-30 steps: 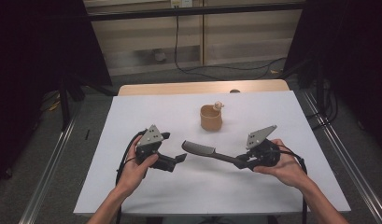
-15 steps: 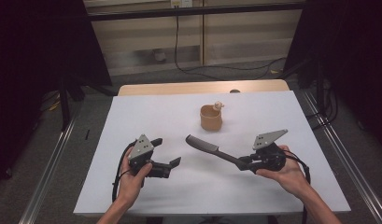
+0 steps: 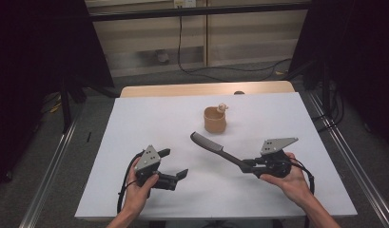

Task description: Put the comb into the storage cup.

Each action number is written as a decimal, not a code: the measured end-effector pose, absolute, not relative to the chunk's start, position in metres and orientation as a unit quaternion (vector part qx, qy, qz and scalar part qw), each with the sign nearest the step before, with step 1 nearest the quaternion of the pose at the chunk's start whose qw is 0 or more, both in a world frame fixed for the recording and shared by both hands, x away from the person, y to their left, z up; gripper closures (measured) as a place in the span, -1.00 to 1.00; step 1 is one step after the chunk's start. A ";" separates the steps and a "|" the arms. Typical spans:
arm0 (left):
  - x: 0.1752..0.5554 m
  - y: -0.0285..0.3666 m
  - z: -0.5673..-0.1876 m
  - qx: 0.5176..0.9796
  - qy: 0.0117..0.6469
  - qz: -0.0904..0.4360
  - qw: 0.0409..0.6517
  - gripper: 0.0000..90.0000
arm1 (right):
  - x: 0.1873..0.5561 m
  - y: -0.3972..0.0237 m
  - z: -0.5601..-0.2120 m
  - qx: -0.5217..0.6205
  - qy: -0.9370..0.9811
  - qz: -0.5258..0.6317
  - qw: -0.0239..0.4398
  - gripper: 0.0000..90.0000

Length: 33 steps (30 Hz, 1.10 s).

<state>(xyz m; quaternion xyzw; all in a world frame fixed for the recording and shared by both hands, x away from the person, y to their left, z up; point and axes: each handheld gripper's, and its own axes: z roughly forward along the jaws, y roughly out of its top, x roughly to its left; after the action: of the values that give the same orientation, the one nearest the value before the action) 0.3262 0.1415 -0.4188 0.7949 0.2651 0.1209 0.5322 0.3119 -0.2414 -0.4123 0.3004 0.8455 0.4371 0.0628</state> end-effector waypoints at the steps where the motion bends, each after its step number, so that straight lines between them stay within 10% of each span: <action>1: 0.327 0.141 -0.419 0.797 0.264 0.120 0.531 -0.91 | 0.312 -0.242 -0.413 0.299 0.845 0.439 0.066 0.62; 33: 0.324 0.099 -0.400 0.786 0.227 0.113 0.563 -0.89 | 0.300 -0.236 -0.418 0.283 0.772 0.549 0.150 0.62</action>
<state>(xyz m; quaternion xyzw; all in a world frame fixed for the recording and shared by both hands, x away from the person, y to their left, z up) 0.3236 0.0988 -0.4001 0.7863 0.2270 0.1134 0.5633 0.2999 -0.2362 -0.4177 0.2828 0.7719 0.5494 0.1495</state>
